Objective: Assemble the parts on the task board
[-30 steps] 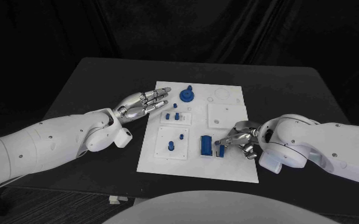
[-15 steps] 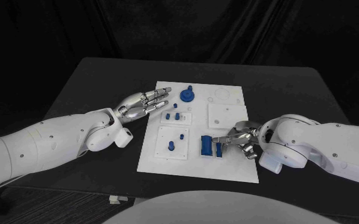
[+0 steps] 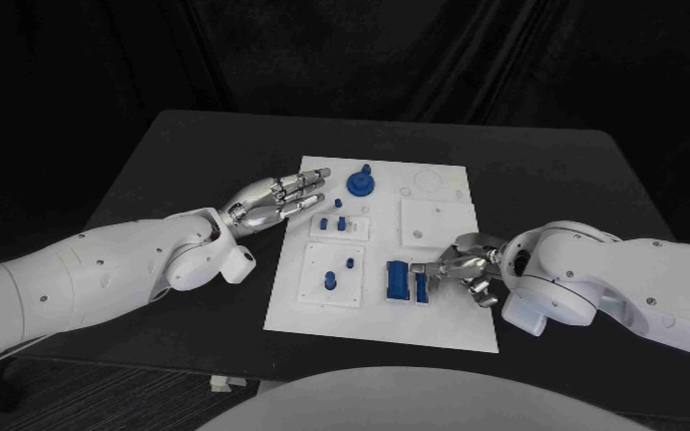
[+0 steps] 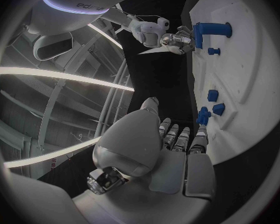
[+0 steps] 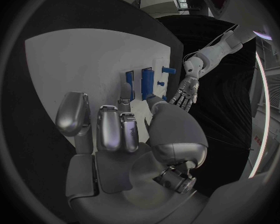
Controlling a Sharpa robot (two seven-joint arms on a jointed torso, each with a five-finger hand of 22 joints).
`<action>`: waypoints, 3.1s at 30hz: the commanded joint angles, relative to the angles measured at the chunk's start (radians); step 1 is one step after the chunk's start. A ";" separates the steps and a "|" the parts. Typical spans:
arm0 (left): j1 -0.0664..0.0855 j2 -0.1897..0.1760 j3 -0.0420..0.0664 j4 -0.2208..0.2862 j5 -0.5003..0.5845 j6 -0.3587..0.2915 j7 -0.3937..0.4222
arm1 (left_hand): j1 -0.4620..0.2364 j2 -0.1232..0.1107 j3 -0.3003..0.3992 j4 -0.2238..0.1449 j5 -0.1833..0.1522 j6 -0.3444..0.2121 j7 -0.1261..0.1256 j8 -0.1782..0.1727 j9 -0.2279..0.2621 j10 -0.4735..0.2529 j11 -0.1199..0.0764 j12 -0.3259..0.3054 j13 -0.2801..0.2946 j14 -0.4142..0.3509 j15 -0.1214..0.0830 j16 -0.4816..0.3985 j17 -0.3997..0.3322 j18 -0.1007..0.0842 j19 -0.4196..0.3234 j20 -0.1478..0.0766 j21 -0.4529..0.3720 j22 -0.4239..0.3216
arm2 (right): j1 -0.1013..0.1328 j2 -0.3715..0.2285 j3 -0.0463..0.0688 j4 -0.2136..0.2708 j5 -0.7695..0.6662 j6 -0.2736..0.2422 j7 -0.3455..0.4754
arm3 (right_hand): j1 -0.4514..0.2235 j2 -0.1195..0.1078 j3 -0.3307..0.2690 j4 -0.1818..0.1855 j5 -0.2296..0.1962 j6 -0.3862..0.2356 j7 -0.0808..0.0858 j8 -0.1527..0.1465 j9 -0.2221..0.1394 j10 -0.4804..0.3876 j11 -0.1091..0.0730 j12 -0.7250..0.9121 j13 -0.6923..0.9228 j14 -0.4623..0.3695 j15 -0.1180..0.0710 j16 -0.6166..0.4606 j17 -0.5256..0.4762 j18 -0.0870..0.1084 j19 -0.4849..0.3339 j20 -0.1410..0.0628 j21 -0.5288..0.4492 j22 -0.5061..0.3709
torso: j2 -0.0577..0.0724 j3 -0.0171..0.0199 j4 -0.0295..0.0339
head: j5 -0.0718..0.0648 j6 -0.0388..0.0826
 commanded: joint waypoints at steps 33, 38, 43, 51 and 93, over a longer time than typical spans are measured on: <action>0.030 -0.034 0.002 0.105 0.089 -0.201 0.263 | -0.071 -0.042 -0.064 0.036 -0.039 0.040 -0.021 0.008 0.004 -0.003 -0.089 0.001 0.001 0.001 -0.162 -0.004 -0.001 -0.001 -0.013 -0.185 -0.008 -0.028 | 0.067 -0.012 0.000 -0.155 0.379 -0.169 1.180 | 0.083 0.178 -0.414 0.066 -0.010 -0.595 -0.049 -0.417 -0.498 -1.336 0.206 -1.359 -1.153 -1.316 0.278 -1.340 -1.190 0.056 -1.414 0.268 -1.087 -1.234 | -0.040 0.0154 -0.0150 | -0.017 0.000; 0.030 -0.020 0.002 0.097 0.090 -0.212 0.277 | -0.082 -0.037 -0.076 0.037 -0.050 -0.026 -0.070 -0.001 -0.004 -0.003 -0.139 -0.016 -0.002 0.001 -0.199 -0.004 -0.001 -0.013 -0.014 -0.231 -0.009 -0.032 | 0.054 -0.007 0.000 -0.176 0.381 -0.157 1.213 | 0.091 0.201 -0.449 0.063 -0.007 -0.706 -0.074 -0.469 -0.564 -1.409 0.157 -1.368 -1.215 -1.394 0.239 -1.338 -1.201 0.087 -1.426 0.266 -1.089 -1.259 | -0.043 0.0199 -0.0167 | -0.022 0.000; 0.029 -0.012 0.002 0.091 0.090 -0.214 0.282 | -0.083 -0.035 -0.078 0.036 -0.050 -0.050 -0.090 -0.003 -0.006 -0.003 -0.153 -0.026 -0.003 0.001 -0.202 -0.004 -0.001 -0.013 -0.015 -0.234 -0.010 -0.034 | 0.045 -0.004 0.000 -0.183 0.383 -0.161 1.226 | 0.091 0.219 -0.471 0.065 -0.007 -0.839 -0.110 -0.552 -0.608 -1.422 0.128 -1.343 -1.246 -1.420 0.159 -1.338 -1.206 0.092 -1.429 0.232 -1.091 -1.271 | -0.033 0.0219 -0.0145 | -0.024 0.000; 0.027 -0.011 0.005 0.093 0.085 -0.213 -0.003 | -0.620 -0.116 0.016 -0.069 -0.219 -0.107 -0.057 -0.024 -0.028 -0.014 -0.089 -0.123 -0.019 0.001 -0.141 -0.004 -0.001 -0.063 -0.016 -0.261 -0.011 -0.037 | 0.040 0.003 0.007 -0.185 0.387 -0.184 1.176 | -0.534 0.105 -0.254 -0.120 -0.169 -0.954 -0.021 -0.580 -0.628 -1.467 0.041 -1.480 -1.308 -1.467 0.097 -1.400 -1.226 -0.086 -1.438 -0.014 -1.098 -1.307 | -0.036 0.0210 -0.0163 | -0.025 0.008; -0.009 0.058 0.214 0.264 0.416 -0.958 -0.158 | -1.375 -0.255 0.172 -0.256 -0.508 -0.214 -0.057 -0.024 -0.028 -0.014 -0.089 -0.123 -0.019 0.001 -0.141 -0.004 -0.001 -0.170 -0.016 -0.261 -0.011 -0.037 | -0.086 0.201 0.208 -0.241 0.746 -0.619 1.070 | -0.895 0.016 -0.125 -0.225 -0.169 -0.954 -0.021 -0.580 -0.628 -1.467 0.041 -1.568 -1.308 -1.467 0.097 -1.400 -1.226 -0.086 -1.438 -0.014 -1.098 -1.307 | -0.082 0.0235 -0.0703 | -0.033 0.272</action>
